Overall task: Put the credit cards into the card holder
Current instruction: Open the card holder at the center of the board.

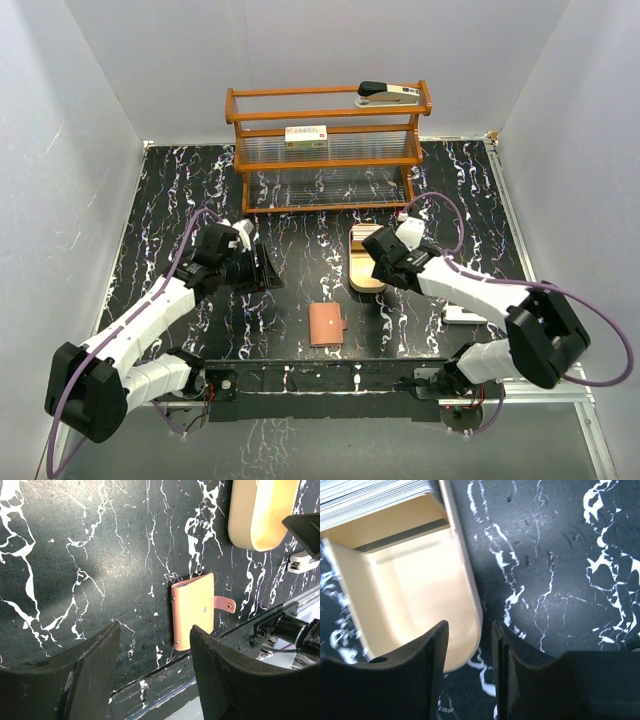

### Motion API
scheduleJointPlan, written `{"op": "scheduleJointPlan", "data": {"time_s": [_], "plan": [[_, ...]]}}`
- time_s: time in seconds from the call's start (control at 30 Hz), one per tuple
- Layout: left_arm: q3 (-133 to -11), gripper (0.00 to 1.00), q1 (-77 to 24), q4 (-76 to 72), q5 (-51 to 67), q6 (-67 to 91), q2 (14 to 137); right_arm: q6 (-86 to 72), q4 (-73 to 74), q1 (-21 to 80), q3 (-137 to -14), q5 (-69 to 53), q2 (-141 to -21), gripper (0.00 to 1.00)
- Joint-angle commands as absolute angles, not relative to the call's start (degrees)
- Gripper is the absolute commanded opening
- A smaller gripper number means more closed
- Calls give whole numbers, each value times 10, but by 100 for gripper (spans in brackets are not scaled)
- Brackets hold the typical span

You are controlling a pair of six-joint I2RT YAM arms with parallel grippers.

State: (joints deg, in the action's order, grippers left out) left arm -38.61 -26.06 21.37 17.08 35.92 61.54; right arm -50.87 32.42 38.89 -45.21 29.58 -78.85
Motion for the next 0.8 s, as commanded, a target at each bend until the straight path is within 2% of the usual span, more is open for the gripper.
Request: {"op": "scheduleJointPlan", "data": {"time_s": [0.0,0.33,0.53,0.77], "plan": [[-422,57,-263,268,187,331,592,-492,342,388,-463,245,-706,40],[-411,62,-273,277,252,357,567,-483,325,410,-437,106,-583,39],[-386,62,-292,235,269,396,580,-522,282,463,-401,74,-597,39],[-356,61,-318,195,254,432,595,-558,243,550,-382,101,-645,38]]}}
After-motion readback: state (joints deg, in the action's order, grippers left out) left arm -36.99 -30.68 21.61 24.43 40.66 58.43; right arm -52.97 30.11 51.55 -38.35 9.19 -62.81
